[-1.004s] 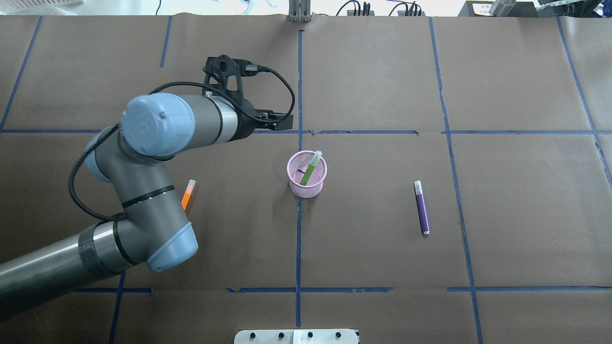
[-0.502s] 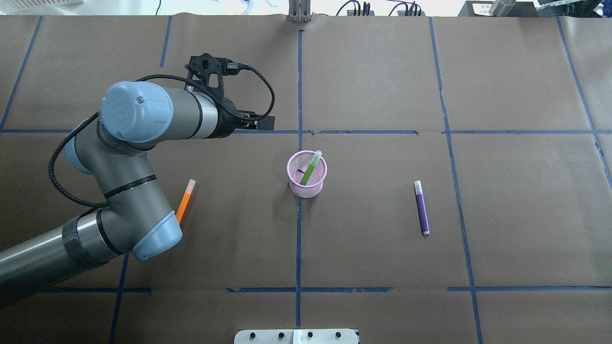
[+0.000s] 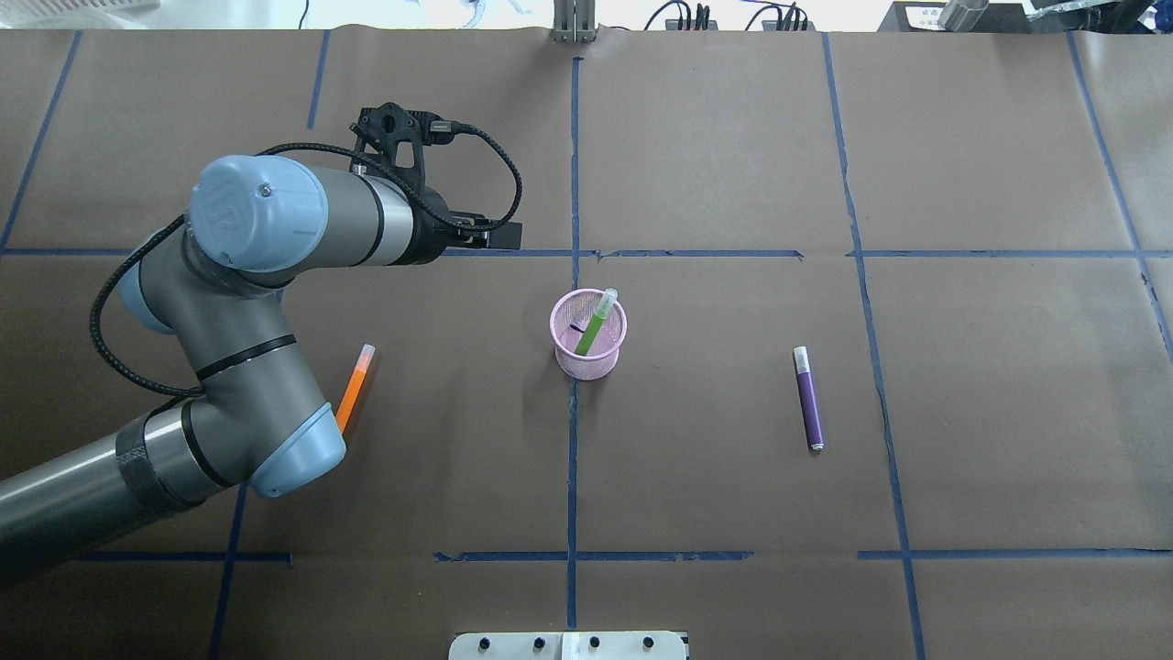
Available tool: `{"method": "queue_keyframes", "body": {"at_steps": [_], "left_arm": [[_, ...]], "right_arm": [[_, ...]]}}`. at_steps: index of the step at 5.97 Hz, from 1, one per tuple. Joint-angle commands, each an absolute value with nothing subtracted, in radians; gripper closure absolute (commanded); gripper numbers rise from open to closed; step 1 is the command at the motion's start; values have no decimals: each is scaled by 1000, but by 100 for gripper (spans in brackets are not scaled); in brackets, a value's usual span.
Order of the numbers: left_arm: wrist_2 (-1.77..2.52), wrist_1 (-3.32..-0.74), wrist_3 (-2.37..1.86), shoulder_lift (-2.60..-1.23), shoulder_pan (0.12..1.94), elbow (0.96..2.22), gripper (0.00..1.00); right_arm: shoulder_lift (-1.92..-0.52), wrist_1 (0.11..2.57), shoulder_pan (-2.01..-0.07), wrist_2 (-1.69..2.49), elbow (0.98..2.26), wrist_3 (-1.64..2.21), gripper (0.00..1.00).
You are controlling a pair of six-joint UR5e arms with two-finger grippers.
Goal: Collect pens into pen holder
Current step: 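Grasp the yellow marker with the right gripper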
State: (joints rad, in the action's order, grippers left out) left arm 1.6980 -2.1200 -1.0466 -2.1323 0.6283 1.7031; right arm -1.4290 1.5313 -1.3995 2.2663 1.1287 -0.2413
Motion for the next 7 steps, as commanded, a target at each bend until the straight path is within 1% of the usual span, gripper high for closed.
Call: {"method": "queue_keyframes", "body": {"at_steps": [1,3,5,6,7], "left_arm": [[1698,-2120,-1048,-2131,629,1709,0],[1698,-2120,-1057,-2131,629,1715,0],[1698,-2125,-1063,-2131,629,1717,0],[1698,-2129,-1069,-2131,629,1717,0],[1698,-2129,-1072,-2131,629,1724,0]], "right_arm": [[-1427,1537,-1394,2278,1102,-244,10],[-1425,1534,-1394,2278,1074,-239,18],[-1413,1534,-1394,2276,1068,-233,31],[-1381,1534,-1394,2276,1019,-230,35],[-1375,1534,-1396,2278,1014,-230,37]]}}
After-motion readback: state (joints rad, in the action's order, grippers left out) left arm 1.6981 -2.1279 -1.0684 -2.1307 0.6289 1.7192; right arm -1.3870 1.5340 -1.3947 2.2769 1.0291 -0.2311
